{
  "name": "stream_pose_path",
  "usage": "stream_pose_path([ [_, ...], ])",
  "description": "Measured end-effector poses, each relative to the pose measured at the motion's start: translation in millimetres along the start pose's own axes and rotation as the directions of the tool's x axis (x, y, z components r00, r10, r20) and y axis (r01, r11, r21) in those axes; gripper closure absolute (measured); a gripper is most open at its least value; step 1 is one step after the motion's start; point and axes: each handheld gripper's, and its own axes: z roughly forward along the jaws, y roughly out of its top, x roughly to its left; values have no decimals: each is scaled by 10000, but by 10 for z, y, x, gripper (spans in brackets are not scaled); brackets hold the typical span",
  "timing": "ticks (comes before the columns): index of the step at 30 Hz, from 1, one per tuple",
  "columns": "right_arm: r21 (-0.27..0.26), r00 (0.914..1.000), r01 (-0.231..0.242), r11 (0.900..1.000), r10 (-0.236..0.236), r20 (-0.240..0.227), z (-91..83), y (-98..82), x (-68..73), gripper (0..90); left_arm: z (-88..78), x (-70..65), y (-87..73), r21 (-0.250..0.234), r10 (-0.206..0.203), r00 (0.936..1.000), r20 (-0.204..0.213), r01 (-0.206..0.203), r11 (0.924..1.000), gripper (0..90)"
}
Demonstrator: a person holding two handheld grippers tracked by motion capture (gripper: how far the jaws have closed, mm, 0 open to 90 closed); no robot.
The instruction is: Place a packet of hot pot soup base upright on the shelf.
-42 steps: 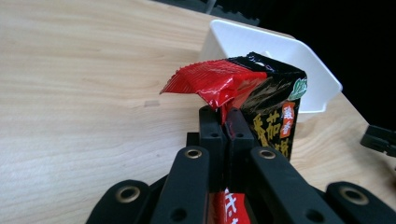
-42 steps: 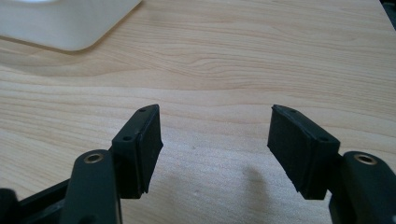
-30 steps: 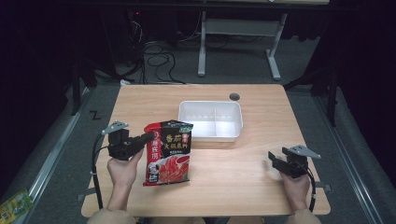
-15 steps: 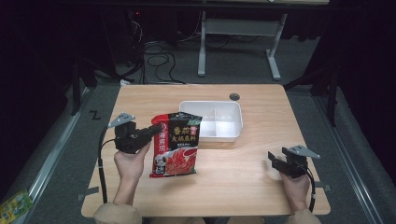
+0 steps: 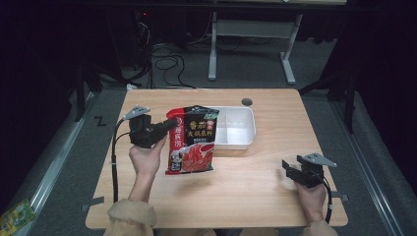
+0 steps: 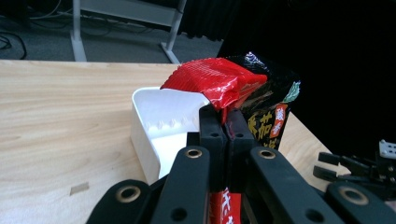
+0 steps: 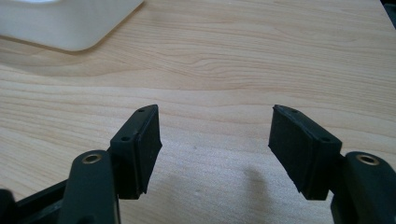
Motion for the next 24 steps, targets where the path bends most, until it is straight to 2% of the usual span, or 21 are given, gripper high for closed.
stream_pose_path([
  [7, 21, 10000, -15, 10000, 15, -23, 0, 0, -3, 343, 164, -52, 128, 15, 56, 10000, -65, -56, 10000, 892],
  [19, -24, 10000, -8, 10000, 8, -56, -3, -2, -7, 342, 366, -95, 326, -211, 39, 9978, -658, -53, 9998, 891],
  [24, -34, 10000, -40, 10000, 40, -90, -6, -3, -8, 342, 439, -82, 333, -263, -237, 9973, -690, 219, 9994, 891],
])
